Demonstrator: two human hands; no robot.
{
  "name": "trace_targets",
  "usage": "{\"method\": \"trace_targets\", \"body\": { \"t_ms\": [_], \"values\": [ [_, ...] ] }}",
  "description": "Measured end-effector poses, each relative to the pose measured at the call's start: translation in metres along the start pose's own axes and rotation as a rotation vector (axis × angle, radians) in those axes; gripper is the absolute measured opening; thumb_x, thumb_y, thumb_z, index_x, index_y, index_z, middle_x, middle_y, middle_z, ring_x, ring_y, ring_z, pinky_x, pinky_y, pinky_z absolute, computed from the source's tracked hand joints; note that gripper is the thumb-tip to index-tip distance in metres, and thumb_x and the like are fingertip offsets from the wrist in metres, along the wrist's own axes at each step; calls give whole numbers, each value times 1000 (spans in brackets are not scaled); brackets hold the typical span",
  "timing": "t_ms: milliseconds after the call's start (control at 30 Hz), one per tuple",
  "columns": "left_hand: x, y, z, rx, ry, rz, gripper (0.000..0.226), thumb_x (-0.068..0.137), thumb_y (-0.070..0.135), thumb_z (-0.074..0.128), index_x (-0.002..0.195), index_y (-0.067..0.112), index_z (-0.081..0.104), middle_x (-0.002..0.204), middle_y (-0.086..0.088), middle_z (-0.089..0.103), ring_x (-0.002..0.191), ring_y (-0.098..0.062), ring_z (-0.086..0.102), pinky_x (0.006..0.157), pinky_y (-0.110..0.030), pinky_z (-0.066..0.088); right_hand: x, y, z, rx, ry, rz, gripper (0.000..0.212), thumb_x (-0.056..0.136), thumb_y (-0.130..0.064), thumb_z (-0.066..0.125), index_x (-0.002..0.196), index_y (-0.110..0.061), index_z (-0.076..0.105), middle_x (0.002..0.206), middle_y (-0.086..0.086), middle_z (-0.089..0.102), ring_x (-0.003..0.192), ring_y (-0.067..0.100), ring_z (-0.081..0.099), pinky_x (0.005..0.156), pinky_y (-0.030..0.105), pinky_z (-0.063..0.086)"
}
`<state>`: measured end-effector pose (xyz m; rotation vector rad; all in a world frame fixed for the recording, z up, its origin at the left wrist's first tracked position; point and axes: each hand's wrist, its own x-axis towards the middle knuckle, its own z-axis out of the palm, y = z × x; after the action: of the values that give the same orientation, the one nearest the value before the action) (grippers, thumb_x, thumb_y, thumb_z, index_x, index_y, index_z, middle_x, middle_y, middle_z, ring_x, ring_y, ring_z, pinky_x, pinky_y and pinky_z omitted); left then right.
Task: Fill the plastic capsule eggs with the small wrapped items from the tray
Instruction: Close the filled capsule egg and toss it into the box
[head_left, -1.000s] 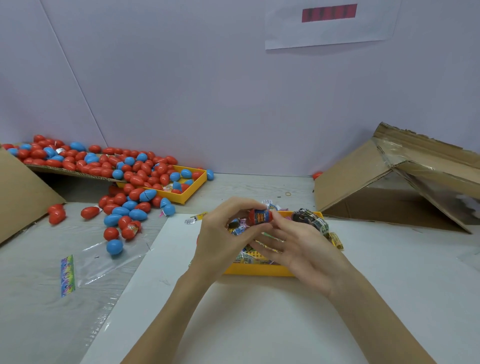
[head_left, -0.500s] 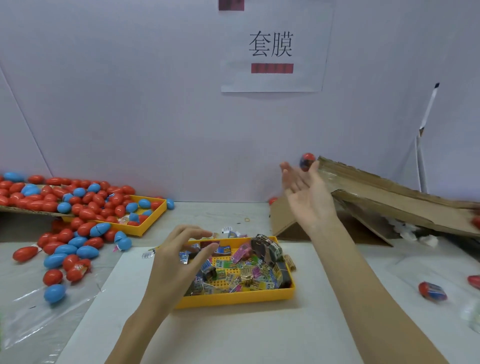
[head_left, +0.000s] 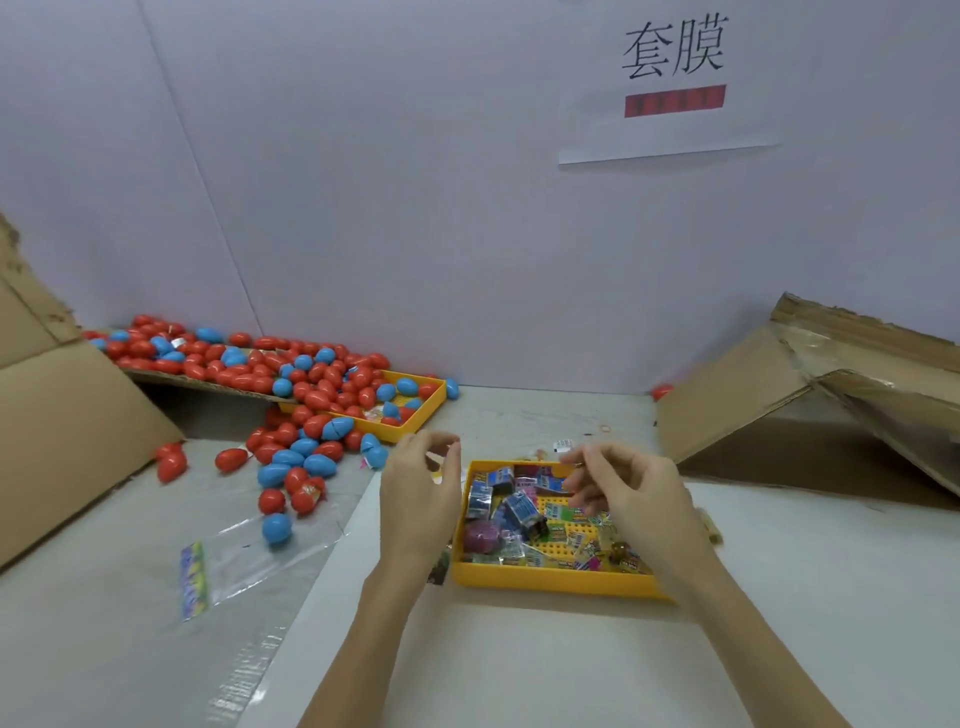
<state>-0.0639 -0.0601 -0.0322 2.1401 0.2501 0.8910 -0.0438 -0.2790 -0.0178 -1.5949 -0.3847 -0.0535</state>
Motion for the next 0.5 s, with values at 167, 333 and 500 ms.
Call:
{"method": "trace_targets", "body": {
  "t_ms": [167,333,500],
  "values": [
    [20,-51,-35,522,177,-261,40,101,17,58,139,6,53,142,-18,48,133,-33,40,109,-40,36,-14,6,18,-356,-91,-98,22,103,-17,56,89,-22,73,72,-2,70,63,12,66,60,30,58],
    [29,-88,-54,798,62,-523,54,106,41,43,155,18,35,166,-18,16,153,-39,11,124,-48,11,-14,7,19,-402,-105,-102,22,103,-15,57,89,-19,73,71,-1,69,63,11,66,63,31,58],
    [48,-94,-56,877,-21,-570,47,108,41,32,148,17,42,156,-17,35,135,-40,40,113,-45,31,-13,10,18,-374,-81,-89,22,102,-14,58,87,-19,73,70,0,70,63,14,67,59,28,58]
  ]
}}
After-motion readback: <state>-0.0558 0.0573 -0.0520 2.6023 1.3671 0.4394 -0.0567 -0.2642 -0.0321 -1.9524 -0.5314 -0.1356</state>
